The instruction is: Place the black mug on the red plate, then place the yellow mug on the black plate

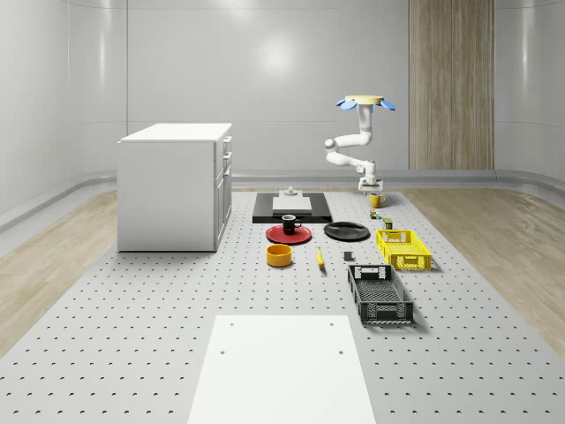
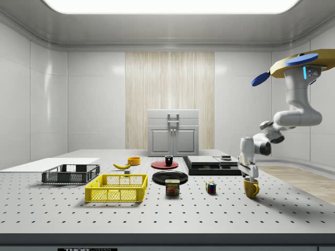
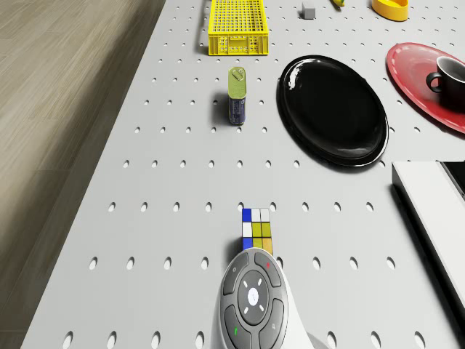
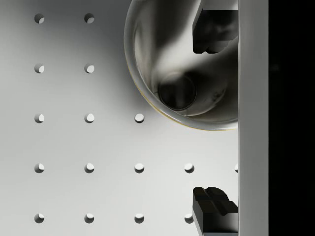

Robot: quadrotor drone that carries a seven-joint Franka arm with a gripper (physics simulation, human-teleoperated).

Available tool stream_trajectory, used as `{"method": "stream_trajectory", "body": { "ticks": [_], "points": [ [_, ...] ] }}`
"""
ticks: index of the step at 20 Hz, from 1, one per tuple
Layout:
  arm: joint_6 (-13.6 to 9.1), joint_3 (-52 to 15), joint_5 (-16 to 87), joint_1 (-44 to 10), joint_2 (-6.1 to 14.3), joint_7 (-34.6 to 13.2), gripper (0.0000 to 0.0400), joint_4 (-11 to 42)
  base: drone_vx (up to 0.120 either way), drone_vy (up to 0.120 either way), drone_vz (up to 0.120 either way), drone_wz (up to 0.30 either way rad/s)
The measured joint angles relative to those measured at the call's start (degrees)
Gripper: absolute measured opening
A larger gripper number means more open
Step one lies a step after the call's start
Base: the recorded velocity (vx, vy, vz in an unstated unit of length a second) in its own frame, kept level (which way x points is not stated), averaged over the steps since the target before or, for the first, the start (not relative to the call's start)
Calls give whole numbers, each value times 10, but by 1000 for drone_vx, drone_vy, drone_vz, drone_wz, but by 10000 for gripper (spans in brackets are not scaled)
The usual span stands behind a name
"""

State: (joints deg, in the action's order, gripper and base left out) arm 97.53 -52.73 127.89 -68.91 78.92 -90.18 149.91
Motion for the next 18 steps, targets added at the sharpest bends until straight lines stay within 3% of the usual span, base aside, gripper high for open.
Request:
{"method": "stream_trajectory", "body": {
  "ticks": [6, 9, 11, 14, 18],
  "points": [
    [-2, 2, 4, -4, -9, 3, 400, -10, 0, 0, 0, 0],
    [-3, 2, 5, -5, -12, 4, 259, -12, 0, 0, 0, 0],
    [-4, 2, 6, -5, -14, 5, 200, -13, 0, 0, 0, 0],
    [-5, 2, 7, -4, -15, 5, 153, -14, 0, 0, 0, 0],
    [-6, 2, 8, -3, -17, 7, 126, -14, 0, 0, 0, 0]
  ]
}}
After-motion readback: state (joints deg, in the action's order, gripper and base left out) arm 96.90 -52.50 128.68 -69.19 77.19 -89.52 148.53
